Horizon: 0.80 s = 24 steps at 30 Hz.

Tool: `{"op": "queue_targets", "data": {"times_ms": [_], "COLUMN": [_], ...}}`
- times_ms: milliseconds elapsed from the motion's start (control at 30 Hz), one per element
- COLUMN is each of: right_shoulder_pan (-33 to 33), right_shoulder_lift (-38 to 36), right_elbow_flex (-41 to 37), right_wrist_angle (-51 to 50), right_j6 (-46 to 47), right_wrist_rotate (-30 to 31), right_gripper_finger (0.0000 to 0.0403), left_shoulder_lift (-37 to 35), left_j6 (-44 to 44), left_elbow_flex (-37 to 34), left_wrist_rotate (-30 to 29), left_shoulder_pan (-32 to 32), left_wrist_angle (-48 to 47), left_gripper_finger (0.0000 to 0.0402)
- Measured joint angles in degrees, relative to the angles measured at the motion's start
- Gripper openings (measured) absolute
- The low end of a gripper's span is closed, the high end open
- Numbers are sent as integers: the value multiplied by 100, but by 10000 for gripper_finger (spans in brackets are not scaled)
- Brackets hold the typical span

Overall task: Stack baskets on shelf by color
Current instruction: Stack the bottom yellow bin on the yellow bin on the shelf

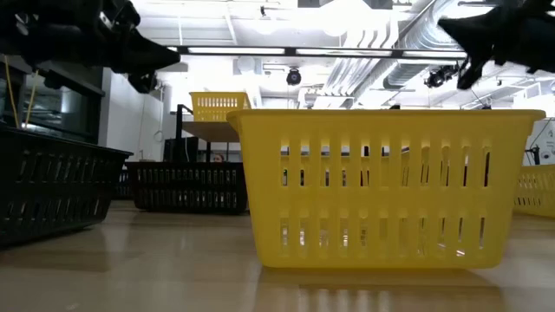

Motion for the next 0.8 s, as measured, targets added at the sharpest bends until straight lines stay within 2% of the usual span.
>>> {"op": "queue_targets", "data": {"times_ms": [100,333,533,700,800], "right_shoulder_pan": [7,11,366,742,954], "right_shoulder_lift": [462,2257,4108,5517,6278], "right_elbow_flex": [72,766,1806,2936,3600], "right_wrist_angle": [337,259,-107,-1263,-1834], "right_j6": [-35,90,-212,-357,-416], "right_wrist_rotate": [-537,-366,-440,-489,-592], "right_gripper_finger": [0,16,96,172,199], "left_shoulder_lift": [11,4,4,4,4], "left_j6": [3,151,153,153,153], "left_elbow_flex": [-20,-20,-20,-20,-20], "left_wrist_rotate": [-127,-488,-734,-798,-798], "left_shoulder_pan": [-252,-637,-662,-654,-654], "left_wrist_angle": [-77,-18,-22,-25,-25], "left_gripper_finger": [0,0,0,0,0]}}
